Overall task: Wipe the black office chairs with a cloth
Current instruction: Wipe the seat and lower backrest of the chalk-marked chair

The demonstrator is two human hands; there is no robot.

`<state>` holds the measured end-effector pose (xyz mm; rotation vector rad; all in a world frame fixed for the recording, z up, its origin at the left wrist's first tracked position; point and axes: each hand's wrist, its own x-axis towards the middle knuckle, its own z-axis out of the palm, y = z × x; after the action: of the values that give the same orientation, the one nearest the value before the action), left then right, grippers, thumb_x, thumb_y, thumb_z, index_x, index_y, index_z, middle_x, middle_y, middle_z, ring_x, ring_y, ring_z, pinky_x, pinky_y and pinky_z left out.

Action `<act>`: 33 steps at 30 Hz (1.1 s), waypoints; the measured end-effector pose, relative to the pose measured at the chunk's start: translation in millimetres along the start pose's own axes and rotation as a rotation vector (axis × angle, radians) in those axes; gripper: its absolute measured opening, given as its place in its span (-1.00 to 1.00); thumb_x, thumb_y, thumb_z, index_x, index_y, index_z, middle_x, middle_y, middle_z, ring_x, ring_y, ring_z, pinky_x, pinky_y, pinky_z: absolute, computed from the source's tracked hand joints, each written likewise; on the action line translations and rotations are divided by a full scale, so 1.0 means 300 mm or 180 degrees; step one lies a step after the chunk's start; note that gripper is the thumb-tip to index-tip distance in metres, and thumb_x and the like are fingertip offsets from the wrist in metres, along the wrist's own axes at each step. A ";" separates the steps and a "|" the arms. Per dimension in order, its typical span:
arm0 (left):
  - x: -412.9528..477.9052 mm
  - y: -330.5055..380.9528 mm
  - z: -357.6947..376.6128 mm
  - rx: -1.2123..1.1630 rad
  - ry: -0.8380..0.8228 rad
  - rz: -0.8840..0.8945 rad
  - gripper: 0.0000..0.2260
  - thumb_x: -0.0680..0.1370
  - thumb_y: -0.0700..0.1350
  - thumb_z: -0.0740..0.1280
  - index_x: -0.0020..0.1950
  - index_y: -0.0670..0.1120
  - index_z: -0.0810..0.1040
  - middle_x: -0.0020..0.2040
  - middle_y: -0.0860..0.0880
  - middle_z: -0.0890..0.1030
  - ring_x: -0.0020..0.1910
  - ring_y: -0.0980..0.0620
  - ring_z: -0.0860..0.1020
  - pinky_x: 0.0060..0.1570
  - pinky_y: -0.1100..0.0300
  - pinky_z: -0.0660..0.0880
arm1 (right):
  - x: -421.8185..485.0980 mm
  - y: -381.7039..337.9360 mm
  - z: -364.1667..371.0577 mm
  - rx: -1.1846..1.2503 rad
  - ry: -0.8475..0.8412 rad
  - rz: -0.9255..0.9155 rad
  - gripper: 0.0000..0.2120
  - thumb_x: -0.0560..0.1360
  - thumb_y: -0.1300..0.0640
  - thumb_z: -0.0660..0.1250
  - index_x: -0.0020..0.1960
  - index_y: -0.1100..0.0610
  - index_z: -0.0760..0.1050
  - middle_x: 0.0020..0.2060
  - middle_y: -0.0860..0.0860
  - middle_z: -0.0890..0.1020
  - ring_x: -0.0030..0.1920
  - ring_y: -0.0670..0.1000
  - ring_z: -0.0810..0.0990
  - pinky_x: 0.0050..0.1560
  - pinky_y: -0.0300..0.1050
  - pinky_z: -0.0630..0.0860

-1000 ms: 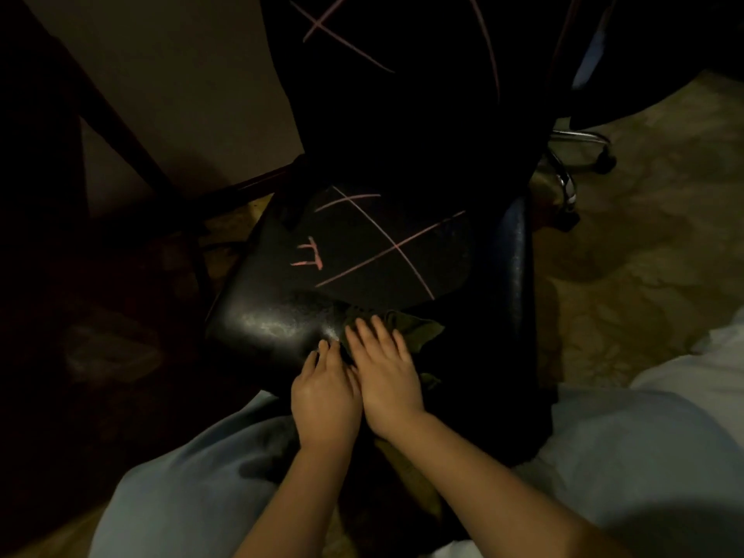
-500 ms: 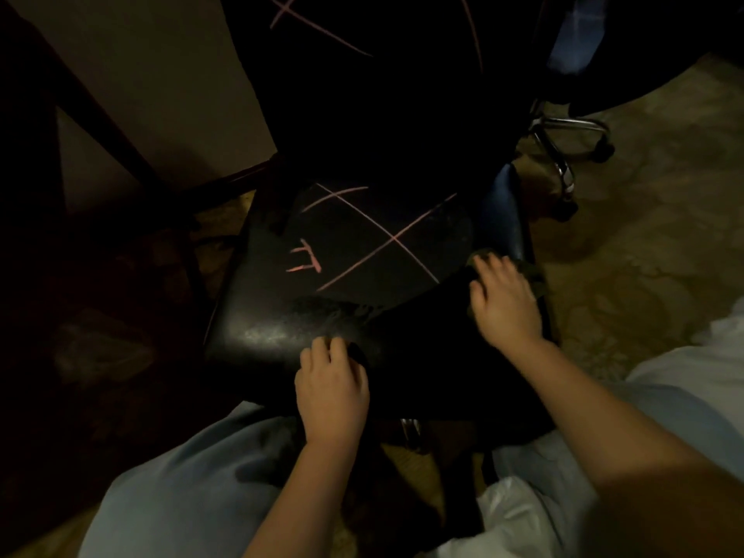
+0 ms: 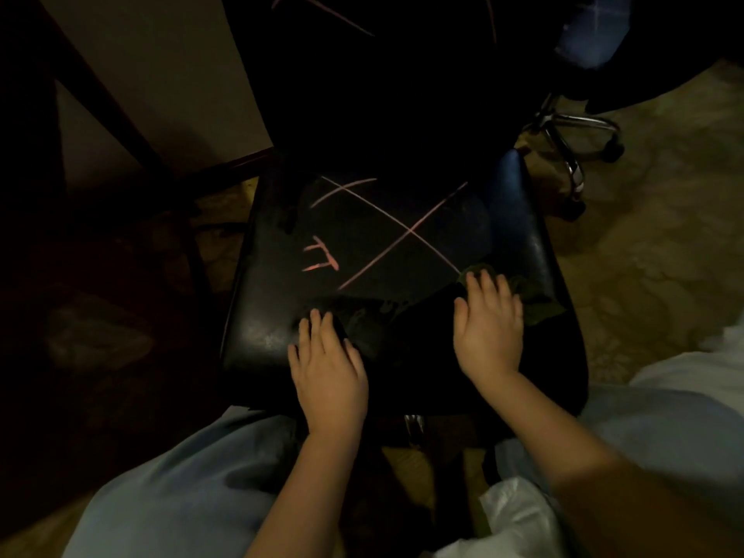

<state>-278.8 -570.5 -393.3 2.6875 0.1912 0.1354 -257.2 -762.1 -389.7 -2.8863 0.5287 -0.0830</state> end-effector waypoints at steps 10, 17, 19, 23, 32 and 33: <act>0.044 -0.008 -0.085 -0.1309 0.0138 -0.0674 -0.61 0.64 -0.12 0.11 0.49 -0.09 0.27 0.40 -0.12 0.44 0.33 -0.09 0.45 0.28 0.04 0.39 | -0.114 -0.444 0.110 -0.0076 -0.0775 -0.1555 -0.57 0.51 -0.03 0.10 0.27 0.00 0.57 0.23 -0.05 0.60 0.29 0.02 0.52 0.27 -0.04 0.45; 0.030 -0.002 -0.095 -0.1295 0.0263 -0.0948 -0.60 0.64 -0.13 0.15 0.47 -0.18 0.29 0.42 -0.17 0.39 0.42 -0.08 0.32 0.37 0.09 0.23 | -0.088 -0.403 0.085 0.0073 -0.0876 -0.2092 -0.51 0.66 0.06 0.01 0.57 0.04 0.04 0.57 -0.01 0.07 0.56 0.02 -0.07 0.47 -0.09 -0.26; 0.020 0.004 -0.075 -0.1217 0.0266 -0.0897 -0.59 0.61 -0.15 0.19 0.45 -0.20 0.30 0.41 -0.19 0.39 0.43 -0.10 0.30 0.40 0.05 0.22 | -0.105 -0.333 0.073 0.0275 -0.0655 -0.1969 -0.51 0.63 0.01 -0.04 0.55 0.03 0.13 0.55 0.00 0.16 0.56 0.03 0.00 0.46 -0.08 -0.24; 0.000 0.045 -0.032 -0.0911 0.0150 -0.0688 -0.58 0.58 -0.18 0.24 0.43 -0.22 0.33 0.43 -0.21 0.36 0.46 -0.15 0.24 0.44 -0.07 0.21 | -0.113 -0.182 0.029 0.0462 -0.0514 -0.1671 -0.43 0.53 -0.06 -0.06 0.50 0.04 0.29 0.48 0.01 0.32 0.52 0.04 0.17 0.47 -0.05 -0.11; -0.062 0.161 0.071 0.0097 -0.0436 0.0143 -0.52 0.54 0.03 0.17 0.42 -0.12 0.40 0.45 -0.24 0.35 0.45 -0.25 0.27 0.33 -0.32 0.22 | -0.049 0.160 -0.016 0.0397 -0.0238 -0.1608 -0.44 0.37 0.34 0.44 0.34 0.12 0.48 0.30 0.09 0.53 0.35 0.14 0.46 0.35 0.12 0.37; -0.065 0.160 0.086 0.0282 -0.0534 0.0200 -0.48 0.52 0.08 0.10 0.43 -0.11 0.40 0.46 -0.26 0.33 0.45 -0.27 0.27 0.31 -0.35 0.22 | -0.043 0.172 -0.021 0.0455 -0.0214 -0.1675 -0.46 0.37 0.37 0.44 0.33 0.13 0.49 0.29 0.10 0.54 0.34 0.14 0.47 0.34 0.11 0.38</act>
<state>-289.4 -627.3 -397.0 2.7770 0.0622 -0.0812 -287.7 -806.0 -394.5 -2.7940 -0.2477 -0.0967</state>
